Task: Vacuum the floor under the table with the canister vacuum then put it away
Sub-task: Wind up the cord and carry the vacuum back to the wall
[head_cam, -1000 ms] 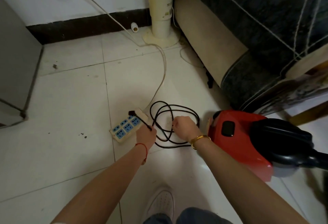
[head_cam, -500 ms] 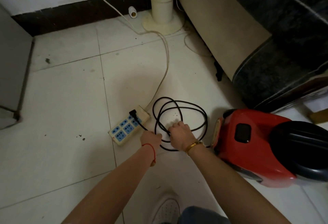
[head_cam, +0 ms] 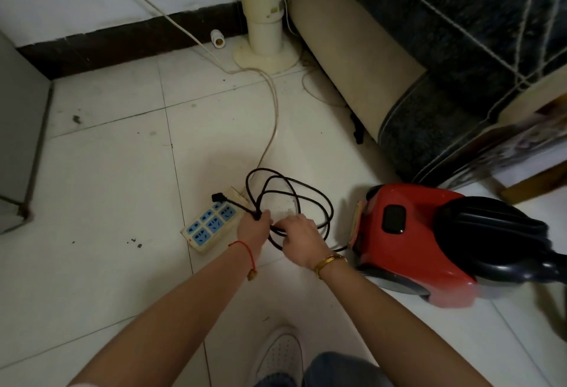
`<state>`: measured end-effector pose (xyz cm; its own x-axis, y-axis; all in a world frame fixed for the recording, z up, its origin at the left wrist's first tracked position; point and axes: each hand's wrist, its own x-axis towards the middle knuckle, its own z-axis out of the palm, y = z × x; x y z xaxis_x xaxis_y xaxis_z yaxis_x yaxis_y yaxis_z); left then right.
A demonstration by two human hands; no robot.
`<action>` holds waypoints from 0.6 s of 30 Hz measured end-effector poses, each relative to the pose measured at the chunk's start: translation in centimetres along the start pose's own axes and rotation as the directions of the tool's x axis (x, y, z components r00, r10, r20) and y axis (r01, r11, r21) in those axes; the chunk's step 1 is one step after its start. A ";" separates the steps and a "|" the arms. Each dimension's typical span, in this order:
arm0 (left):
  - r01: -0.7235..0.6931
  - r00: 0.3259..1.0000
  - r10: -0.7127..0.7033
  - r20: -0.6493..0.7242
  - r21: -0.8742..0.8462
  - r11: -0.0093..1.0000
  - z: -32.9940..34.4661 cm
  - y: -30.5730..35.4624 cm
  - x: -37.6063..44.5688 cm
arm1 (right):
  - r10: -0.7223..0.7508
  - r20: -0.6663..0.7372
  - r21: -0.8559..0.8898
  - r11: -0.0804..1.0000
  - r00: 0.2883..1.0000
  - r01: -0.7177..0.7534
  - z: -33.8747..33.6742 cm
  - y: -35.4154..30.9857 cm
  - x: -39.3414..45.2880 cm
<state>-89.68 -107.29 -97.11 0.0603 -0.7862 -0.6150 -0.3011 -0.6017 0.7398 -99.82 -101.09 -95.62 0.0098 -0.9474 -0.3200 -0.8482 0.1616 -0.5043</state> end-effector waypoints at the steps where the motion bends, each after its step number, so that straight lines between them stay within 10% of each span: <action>1: -0.062 0.998 0.062 -0.001 -0.005 0.998 -0.1 1.0 -1.0 | 0.013 -0.056 0.005 1.000 0.998 -0.012 -0.7 0.0 -0.4; 18: -0.784 0.568 0.719 0.400 -0.001 0.621 8.6 12.0 -18.2 | 0.094 -0.710 0.085 0.995 0.698 -0.048 -18.1 2.9 -14.9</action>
<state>-102.61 -98.97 -79.36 -0.5632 -0.8231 0.0729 -0.2333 0.2430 0.9416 -112.04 -91.52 -77.78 -0.4492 -0.8421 0.2984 -0.7997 0.2301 -0.5546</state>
